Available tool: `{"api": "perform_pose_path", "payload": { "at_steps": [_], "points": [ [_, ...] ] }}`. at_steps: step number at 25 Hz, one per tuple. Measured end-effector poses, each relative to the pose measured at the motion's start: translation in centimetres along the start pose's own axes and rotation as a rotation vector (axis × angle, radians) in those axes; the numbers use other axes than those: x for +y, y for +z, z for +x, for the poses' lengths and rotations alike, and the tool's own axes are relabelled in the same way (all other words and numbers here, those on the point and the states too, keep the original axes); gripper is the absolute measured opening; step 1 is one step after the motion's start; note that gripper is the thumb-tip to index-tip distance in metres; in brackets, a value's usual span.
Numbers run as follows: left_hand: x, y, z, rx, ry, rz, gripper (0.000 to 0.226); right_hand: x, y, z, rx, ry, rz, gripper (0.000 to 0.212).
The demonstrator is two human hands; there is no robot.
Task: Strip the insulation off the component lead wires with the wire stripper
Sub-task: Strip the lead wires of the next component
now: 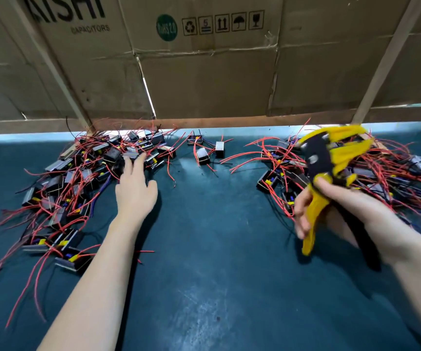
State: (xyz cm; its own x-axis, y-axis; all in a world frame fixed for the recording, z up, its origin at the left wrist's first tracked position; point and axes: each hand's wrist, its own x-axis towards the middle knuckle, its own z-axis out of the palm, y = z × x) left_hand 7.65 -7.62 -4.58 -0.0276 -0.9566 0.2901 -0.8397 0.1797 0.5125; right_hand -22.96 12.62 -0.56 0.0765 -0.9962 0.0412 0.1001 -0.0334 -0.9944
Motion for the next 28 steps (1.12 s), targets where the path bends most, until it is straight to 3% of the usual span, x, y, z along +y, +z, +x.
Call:
{"api": "perform_pose_path", "payload": {
  "at_steps": [3,8,11,14,17,19,20,26,28],
  "points": [
    [0.2,0.6,-0.2,-0.016,0.064,0.086,0.057,0.6,0.6,-0.2,-0.090,0.098,-0.122,0.059],
    [0.4,0.5,-0.4,0.031,0.035,0.195,0.052,0.4,1.1,0.0,0.019,0.081,-0.127,0.053],
    [0.7,0.4,-0.4,0.062,0.033,0.146,0.043,0.9,1.0,0.5,0.152,0.098,-0.038,0.050],
    [0.8,0.0,-0.5,0.165,0.028,0.065,0.031,2.0,1.5,1.3,0.449,-0.089,-0.042,0.040],
    [0.7,-0.4,-0.5,0.249,0.037,-0.002,0.015,2.9,0.5,1.5,0.724,-0.327,-0.680,0.029],
    [0.8,-0.7,-0.5,0.315,0.073,-0.068,0.008,3.1,0.1,1.3,0.699,-0.366,-1.044,0.028],
    [0.9,-0.9,-0.5,0.349,0.094,-0.096,0.009,3.3,0.2,1.3,0.674,-0.357,-1.098,0.028],
    [2.2,-2.9,-1.4,0.556,0.234,-0.320,0.016,2.7,1.4,1.3,0.688,-0.440,-0.787,0.033],
    [3.0,-3.7,-2.0,0.593,0.316,-0.396,0.018,2.1,1.4,0.8,0.579,-0.393,-0.584,0.032]
  ]
}}
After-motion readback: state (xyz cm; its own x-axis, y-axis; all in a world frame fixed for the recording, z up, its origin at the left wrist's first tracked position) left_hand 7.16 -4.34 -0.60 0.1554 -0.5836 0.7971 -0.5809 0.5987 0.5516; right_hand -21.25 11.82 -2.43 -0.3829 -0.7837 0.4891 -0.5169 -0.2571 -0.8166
